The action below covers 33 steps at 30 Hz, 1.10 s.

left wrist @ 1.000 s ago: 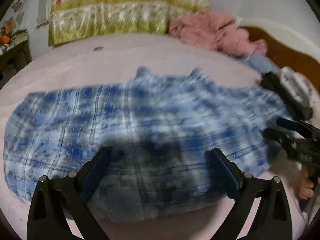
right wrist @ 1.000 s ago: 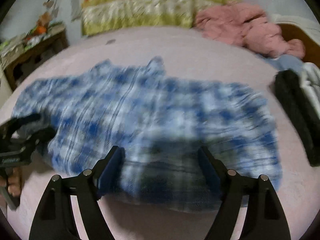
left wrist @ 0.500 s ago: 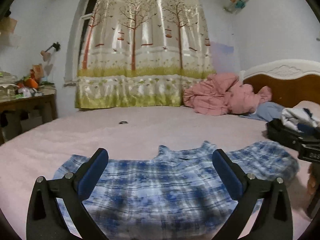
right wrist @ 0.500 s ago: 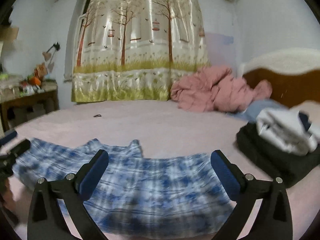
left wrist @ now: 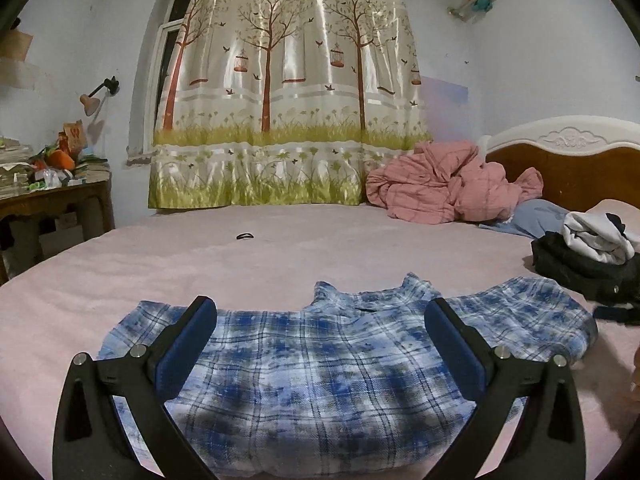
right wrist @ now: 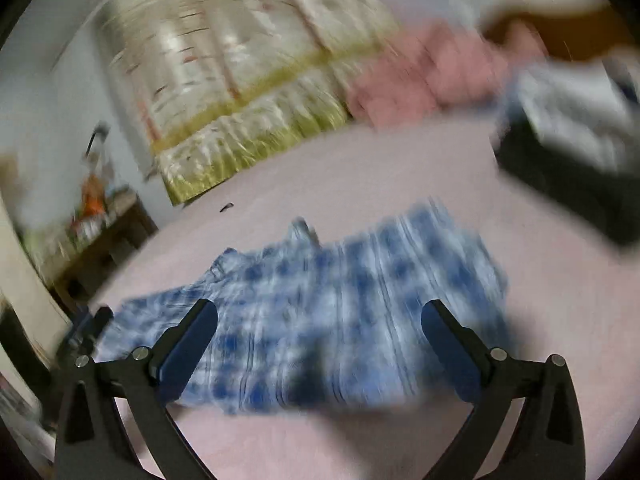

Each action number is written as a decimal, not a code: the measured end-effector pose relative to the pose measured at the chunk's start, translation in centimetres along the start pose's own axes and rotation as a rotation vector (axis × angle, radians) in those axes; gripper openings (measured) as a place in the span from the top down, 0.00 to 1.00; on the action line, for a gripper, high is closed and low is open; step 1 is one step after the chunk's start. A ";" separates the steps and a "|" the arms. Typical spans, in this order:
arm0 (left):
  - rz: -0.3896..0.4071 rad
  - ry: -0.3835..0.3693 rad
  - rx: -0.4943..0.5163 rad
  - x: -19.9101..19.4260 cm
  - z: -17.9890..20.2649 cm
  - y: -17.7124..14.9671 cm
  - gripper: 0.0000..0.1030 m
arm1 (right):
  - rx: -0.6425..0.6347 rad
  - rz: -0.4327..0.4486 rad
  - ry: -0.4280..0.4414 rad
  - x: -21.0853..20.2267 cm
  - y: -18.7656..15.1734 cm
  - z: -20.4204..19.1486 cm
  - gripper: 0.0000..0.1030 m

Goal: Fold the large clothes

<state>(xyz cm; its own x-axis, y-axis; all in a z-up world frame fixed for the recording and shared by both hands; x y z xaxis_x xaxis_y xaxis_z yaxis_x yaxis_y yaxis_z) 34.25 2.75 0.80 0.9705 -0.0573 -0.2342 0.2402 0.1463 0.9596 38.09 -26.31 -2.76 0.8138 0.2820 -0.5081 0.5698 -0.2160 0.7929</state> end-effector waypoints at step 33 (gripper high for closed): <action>-0.270 0.086 -0.040 4.3 -2.7 -4.2 0.10 | -0.312 -0.431 -0.089 14.2 -2.8 -7.0 0.96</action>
<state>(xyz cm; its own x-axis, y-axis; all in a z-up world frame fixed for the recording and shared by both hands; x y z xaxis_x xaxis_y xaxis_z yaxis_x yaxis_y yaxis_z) 37.45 4.51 -4.70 0.8692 -0.0154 -0.4943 0.4889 0.1764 0.8543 47.23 -15.14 -9.81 0.5281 0.2007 -0.8251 0.8044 0.1931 0.5619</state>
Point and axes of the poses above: each gripper's, at about its wrist camera, not at the fingertips, and x roughly the way its jaws point, z to its right, y to its top, the point moved 9 cm from there along x, roughly the way its jaws point, and after that the axes turned 9 degrees about -x, right-handed, at the moved point
